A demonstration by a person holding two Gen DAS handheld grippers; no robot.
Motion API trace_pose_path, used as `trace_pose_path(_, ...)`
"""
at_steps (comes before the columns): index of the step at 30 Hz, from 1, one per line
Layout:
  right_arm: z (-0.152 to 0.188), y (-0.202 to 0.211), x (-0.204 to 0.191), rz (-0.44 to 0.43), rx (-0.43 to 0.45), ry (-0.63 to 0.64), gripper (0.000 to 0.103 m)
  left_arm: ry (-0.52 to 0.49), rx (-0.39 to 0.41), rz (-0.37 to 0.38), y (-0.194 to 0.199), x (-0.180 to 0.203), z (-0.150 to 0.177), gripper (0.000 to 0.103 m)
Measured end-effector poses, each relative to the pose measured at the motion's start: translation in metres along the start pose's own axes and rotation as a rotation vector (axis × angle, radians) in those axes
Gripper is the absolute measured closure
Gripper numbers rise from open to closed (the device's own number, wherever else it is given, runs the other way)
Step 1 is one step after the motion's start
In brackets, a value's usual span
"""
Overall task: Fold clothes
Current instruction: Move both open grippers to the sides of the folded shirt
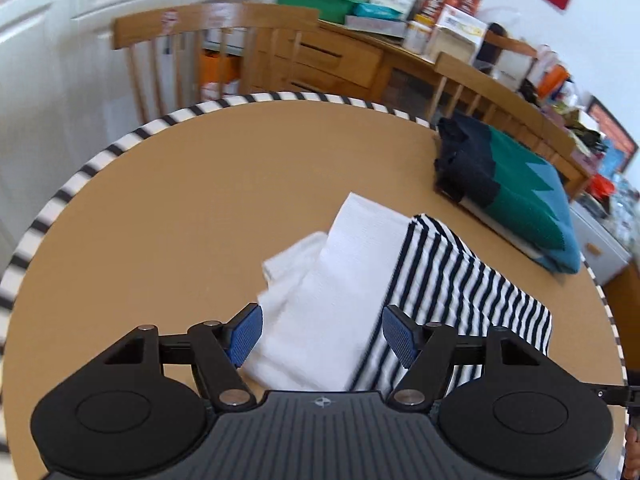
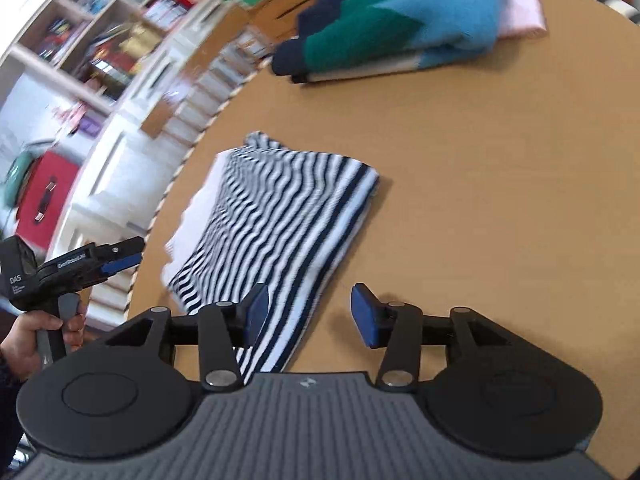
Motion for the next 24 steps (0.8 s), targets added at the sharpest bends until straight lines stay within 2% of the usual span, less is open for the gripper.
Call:
trace_pose_path(5,0.007,-0.01,-0.004,0.067,0.069,-0.098,0.055,-0.123,-0.1,0.119,-0.051,-0.02,-0.04,0.034)
trace_pose_path(10,0.012,-0.021,-0.007,0.105,0.149,-0.211,0.051,-0.166,-0.241,0.26,-0.092,-0.026,-0.063,0.034)
trace_pose_path(13,0.01,-0.03,-0.006,0.099,0.194,-0.275,0.051,-0.151,-0.317,0.349,-0.109,-0.02,-0.067,0.034)
trace_pose_path(17,0.003,-0.043,-0.002,0.078,0.235,-0.367,0.051,-0.129,-0.4,0.428,-0.128,-0.009,-0.074,0.033)
trace_pose_path(19,-0.004,-0.05,0.0,0.078,0.243,-0.387,0.053,-0.088,-0.48,0.473,-0.133,-0.003,-0.067,0.033)
trace_pose_path(22,-0.006,-0.055,-0.009,0.1,0.189,-0.324,0.053,-0.175,-0.537,0.491,-0.129,0.003,-0.052,0.033)
trace_pose_path(24,0.003,-0.053,-0.017,0.081,0.147,-0.296,0.053,-0.178,-0.616,0.509,-0.124,0.002,-0.037,0.033)
Point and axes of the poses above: each gripper's, at about its wrist camera, not at the fingertips, and y roughly against the way its jaws point, x to its right, z to its underside, the point moved 7 cm from there along -y, roughly the way its jaws point, and after that the axes turned 15 degrees about y, right-handed, at the moved point
